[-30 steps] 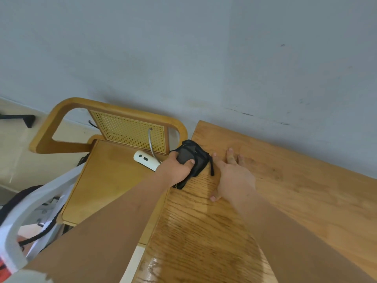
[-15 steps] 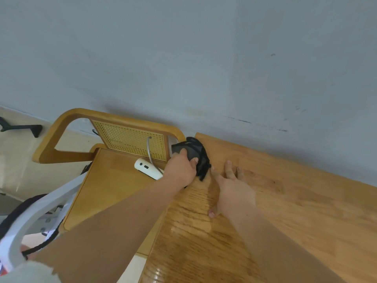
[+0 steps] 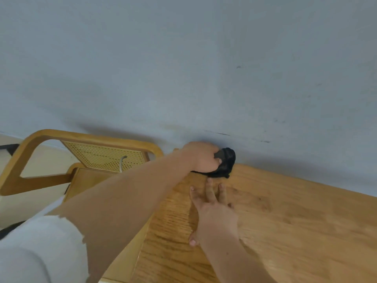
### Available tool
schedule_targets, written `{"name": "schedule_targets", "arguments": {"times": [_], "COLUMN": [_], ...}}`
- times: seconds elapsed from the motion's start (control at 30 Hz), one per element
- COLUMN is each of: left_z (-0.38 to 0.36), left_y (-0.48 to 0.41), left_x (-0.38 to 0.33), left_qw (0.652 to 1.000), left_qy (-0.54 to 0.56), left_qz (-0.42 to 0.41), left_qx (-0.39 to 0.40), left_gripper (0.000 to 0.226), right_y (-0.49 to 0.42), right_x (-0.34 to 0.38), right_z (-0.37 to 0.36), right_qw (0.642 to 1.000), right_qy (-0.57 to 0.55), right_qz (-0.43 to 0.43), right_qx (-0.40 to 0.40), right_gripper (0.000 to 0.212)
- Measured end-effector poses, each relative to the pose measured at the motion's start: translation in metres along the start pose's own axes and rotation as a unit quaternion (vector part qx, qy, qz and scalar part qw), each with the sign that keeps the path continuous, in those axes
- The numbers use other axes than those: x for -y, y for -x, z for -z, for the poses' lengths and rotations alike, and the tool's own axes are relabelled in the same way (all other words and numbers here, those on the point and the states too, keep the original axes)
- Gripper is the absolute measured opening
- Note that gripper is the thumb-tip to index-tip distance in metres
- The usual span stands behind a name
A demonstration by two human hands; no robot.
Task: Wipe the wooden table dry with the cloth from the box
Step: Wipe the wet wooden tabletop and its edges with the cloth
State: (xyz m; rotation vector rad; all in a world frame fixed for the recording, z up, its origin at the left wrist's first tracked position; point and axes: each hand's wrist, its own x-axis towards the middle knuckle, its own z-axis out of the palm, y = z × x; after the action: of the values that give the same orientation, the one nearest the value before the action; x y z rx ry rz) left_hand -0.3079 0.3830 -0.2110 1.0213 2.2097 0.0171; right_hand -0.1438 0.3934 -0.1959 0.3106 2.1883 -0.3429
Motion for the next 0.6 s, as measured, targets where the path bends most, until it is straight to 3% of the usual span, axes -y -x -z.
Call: {"name": "schedule_targets", "arguments": {"times": [0.17, 0.43, 0.6], "left_z": [-0.009, -0.006, -0.011], "left_y": [-0.015, 0.041, 0.019], "left_x": [-0.040, 0.077, 0.048], "left_qw": [0.996, 0.996, 0.998], "left_qy": [0.010, 0.067, -0.019], "left_qz": [-0.092, 0.004, -0.001], "left_qx": [-0.012, -0.052, -0.060], "left_gripper": [0.044, 0.049, 0.038], "right_y": [-0.001, 0.010, 0.014], "right_x": [-0.001, -0.001, 0.003], "right_z": [-0.001, -0.007, -0.012], "right_qw": [1.000, 0.998, 0.995], "right_qy": [-0.004, -0.005, -0.022], "right_qz": [-0.008, -0.010, -0.011], "right_qx": [-0.012, -0.061, -0.098], "right_gripper": [0.135, 0.137, 0.138]}}
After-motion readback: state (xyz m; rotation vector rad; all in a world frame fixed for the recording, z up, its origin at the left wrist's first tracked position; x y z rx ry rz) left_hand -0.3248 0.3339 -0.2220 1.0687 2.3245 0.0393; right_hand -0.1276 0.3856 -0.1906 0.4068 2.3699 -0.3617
